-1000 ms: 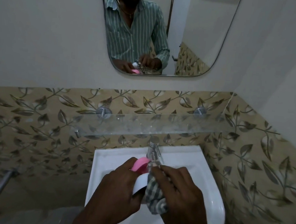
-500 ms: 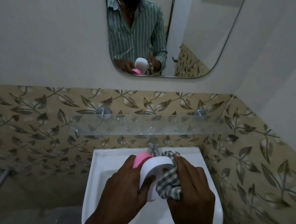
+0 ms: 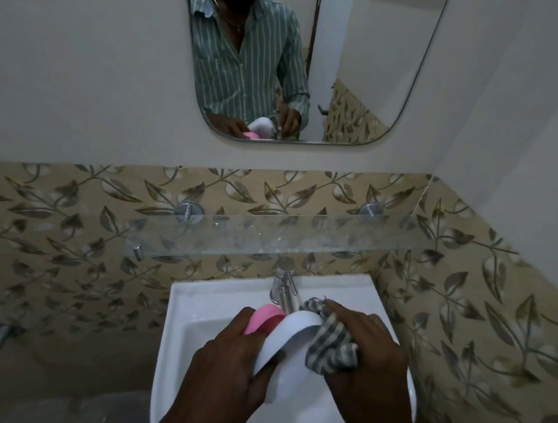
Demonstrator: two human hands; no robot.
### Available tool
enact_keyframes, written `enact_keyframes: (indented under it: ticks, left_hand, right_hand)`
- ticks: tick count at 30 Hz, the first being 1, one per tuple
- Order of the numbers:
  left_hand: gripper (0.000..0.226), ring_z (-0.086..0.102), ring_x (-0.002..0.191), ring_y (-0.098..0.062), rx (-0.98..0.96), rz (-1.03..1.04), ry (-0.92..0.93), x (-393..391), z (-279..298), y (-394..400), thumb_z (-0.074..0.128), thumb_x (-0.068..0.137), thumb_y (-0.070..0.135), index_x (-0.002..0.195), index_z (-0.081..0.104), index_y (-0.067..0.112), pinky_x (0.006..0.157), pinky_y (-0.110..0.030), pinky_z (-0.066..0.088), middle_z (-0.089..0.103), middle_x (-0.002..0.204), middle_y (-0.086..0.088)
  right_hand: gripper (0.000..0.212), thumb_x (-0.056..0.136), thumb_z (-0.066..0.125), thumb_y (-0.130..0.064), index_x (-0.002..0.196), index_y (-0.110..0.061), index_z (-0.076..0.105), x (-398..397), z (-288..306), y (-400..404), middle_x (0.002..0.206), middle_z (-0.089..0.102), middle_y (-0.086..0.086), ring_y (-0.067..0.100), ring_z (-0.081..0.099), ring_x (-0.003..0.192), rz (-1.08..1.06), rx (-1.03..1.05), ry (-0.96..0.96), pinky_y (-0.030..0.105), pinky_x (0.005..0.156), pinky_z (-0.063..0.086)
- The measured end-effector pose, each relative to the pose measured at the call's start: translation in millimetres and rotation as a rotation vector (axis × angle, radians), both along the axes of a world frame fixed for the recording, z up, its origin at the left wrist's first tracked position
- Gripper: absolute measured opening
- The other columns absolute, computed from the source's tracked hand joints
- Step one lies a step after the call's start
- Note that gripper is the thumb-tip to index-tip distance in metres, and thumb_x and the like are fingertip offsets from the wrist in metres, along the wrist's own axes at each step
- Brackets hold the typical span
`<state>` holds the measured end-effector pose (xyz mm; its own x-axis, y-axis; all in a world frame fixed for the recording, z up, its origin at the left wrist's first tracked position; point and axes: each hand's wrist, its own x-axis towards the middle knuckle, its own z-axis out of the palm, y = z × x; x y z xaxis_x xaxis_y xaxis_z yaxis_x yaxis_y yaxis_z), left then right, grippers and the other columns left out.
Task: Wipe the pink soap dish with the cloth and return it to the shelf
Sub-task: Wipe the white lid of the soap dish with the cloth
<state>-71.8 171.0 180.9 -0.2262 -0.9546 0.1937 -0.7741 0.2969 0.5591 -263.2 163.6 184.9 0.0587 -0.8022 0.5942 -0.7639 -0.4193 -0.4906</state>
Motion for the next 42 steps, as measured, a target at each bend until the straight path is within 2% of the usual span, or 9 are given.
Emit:
enact_keyframes:
  ticks: [3, 8, 15, 19, 23, 28, 31, 38, 42]
  left_hand:
    - [0.053, 0.061, 0.110, -0.007, 0.008, -0.022, -0.033, 3, -7, -8, 0.039, 0.090, 0.066, 0.140, 0.037, 0.049, 0.092, -0.025, 0.051, 0.053, 0.129, 0.020]
    - [0.051, 0.064, 0.103, -0.018, 0.109, -0.169, -0.305, -8, 1, -16, 0.061, 0.092, 0.039, 0.137, 0.038, 0.042, 0.086, -0.035, 0.054, 0.050, 0.127, 0.013]
    - [0.047, 0.066, 0.097, -0.015, -0.033, 0.140, -0.027, -2, -1, -26, 0.053, 0.093, 0.063, 0.121, 0.070, 0.030, 0.085, -0.035, 0.058, 0.066, 0.118, 0.008]
    - [0.046, 0.066, 0.100, -0.015, -0.042, 0.067, -0.116, -15, -3, -25, 0.051, 0.092, 0.058, 0.131, 0.059, 0.035, 0.082, -0.029, 0.056, 0.062, 0.120, 0.009]
    - [0.042, 0.065, 0.102, -0.007, -0.020, 0.003, 0.064, -16, -6, -20, 0.050, 0.090, 0.051, 0.129, 0.059, 0.039, 0.084, -0.025, 0.056, 0.063, 0.120, 0.015]
    - [0.027, 0.068, 0.091, -0.018, -0.075, 0.110, 0.117, 12, -16, -29, 0.071, 0.083, 0.039, 0.102, 0.080, 0.024, 0.074, -0.034, 0.059, 0.071, 0.111, 0.001]
    - [0.026, 0.065, 0.078, -0.008, 0.003, 0.172, 0.351, 14, -14, -31, 0.078, 0.078, 0.055, 0.080, 0.078, 0.029, 0.064, -0.013, 0.049, 0.069, 0.088, 0.011]
    - [0.039, 0.077, 0.096, -0.031, 0.591, 0.234, 1.062, -10, -22, -27, 0.089, 0.066, 0.041, 0.096, 0.084, 0.016, 0.091, -0.044, 0.061, 0.083, 0.095, -0.008]
    - [0.066, 0.080, 0.086, -0.029, 0.762, 0.261, 1.475, -23, -15, -33, 0.069, 0.064, 0.065, 0.102, 0.082, 0.012, 0.067, -0.038, 0.065, 0.082, 0.099, -0.015]
  right_hand:
    - [0.027, 0.065, 0.079, 0.002, 0.090, -0.007, 0.077, 3, -3, -6, 0.086, 0.074, 0.005, 0.025, 0.069, 0.078, -0.104, 0.050, -0.002, 0.035, 0.073, 0.058]
    - [0.023, 0.089, 0.063, -0.023, 0.103, -0.011, 0.076, 14, -13, 6, 0.106, 0.074, 0.008, 0.026, 0.064, 0.087, 0.120, -0.186, 0.460, 0.032, 0.075, 0.056]
    - [0.063, 0.097, 0.030, -0.060, 0.100, -0.014, 0.073, -9, -14, -4, 0.094, 0.068, -0.005, 0.005, 0.062, 0.084, -0.046, -0.010, -0.198, 0.019, 0.076, 0.051]
    - [0.041, 0.074, 0.058, -0.022, 0.111, -0.011, 0.071, 12, -11, 11, 0.105, 0.068, 0.004, 0.022, 0.065, 0.087, -0.074, -0.016, 0.060, 0.028, 0.072, 0.056]
    - [0.030, 0.093, 0.060, -0.026, 0.113, -0.006, 0.071, 27, -6, 12, 0.113, 0.072, 0.011, 0.027, 0.065, 0.092, 0.053, -0.250, 0.281, 0.033, 0.080, 0.057]
    - [0.033, 0.075, 0.064, -0.017, 0.105, -0.008, 0.074, -12, -12, -1, 0.097, 0.074, 0.006, 0.026, 0.070, 0.087, -0.006, 0.118, -0.065, 0.032, 0.078, 0.057]
    - [0.027, 0.070, 0.061, -0.012, 0.093, -0.015, 0.075, -21, -14, -4, 0.083, 0.075, -0.003, 0.012, 0.072, 0.079, 0.114, 0.305, -0.395, 0.029, 0.072, 0.057]
    - [0.037, 0.068, 0.074, -0.002, 0.105, -0.006, 0.073, 3, -8, 5, 0.097, 0.068, 0.006, 0.017, 0.067, 0.081, -0.156, 0.008, -0.079, 0.012, 0.079, 0.046]
    - [0.027, 0.084, 0.058, -0.016, 0.105, -0.012, 0.075, 31, -11, 25, 0.102, 0.069, 0.008, 0.021, 0.070, 0.079, -0.110, -0.024, 0.068, 0.021, 0.057, 0.054]
